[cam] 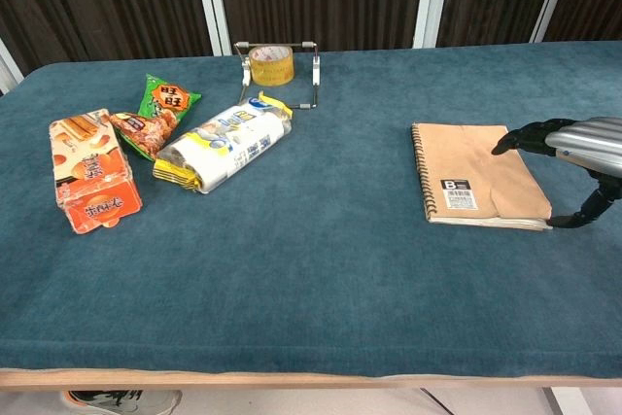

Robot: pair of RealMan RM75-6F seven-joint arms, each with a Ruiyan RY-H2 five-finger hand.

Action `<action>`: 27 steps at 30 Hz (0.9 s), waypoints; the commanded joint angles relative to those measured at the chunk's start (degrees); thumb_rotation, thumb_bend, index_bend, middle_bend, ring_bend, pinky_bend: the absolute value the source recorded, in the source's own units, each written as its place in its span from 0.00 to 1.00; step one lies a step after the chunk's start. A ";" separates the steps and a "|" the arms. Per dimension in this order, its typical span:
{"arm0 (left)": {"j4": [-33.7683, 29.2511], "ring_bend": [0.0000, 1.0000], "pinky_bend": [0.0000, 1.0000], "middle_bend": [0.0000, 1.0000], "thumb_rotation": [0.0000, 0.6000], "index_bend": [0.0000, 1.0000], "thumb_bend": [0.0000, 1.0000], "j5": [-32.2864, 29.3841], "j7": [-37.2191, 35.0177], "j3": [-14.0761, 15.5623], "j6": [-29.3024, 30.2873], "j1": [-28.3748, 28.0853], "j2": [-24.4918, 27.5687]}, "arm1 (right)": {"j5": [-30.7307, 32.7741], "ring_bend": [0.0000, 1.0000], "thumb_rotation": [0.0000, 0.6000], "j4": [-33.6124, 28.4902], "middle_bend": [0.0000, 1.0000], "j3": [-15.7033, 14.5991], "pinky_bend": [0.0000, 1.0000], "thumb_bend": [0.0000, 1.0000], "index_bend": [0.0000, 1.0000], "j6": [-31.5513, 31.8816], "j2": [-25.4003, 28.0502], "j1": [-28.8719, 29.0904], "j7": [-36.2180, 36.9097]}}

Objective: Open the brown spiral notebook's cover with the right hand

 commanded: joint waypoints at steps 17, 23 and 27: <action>-0.33 0.12 0.32 0.13 1.00 0.13 0.37 -0.39 0.55 0.03 -0.12 0.09 0.19 | 0.16 0.00 1.00 1.26 0.06 0.49 0.09 0.13 0.19 -0.23 -1.26 0.74 -0.80; -0.52 0.12 0.32 0.13 1.00 0.13 0.37 -0.32 0.98 0.10 0.26 0.36 0.17 | -0.93 0.02 1.00 4.67 0.12 0.67 0.12 0.16 0.31 2.28 -3.86 0.71 0.57; -0.60 0.12 0.33 0.13 1.00 0.13 0.37 -0.06 1.03 0.22 0.31 0.41 0.23 | -1.34 0.03 1.00 6.61 0.15 0.56 0.13 0.18 0.33 2.98 -4.90 0.75 1.79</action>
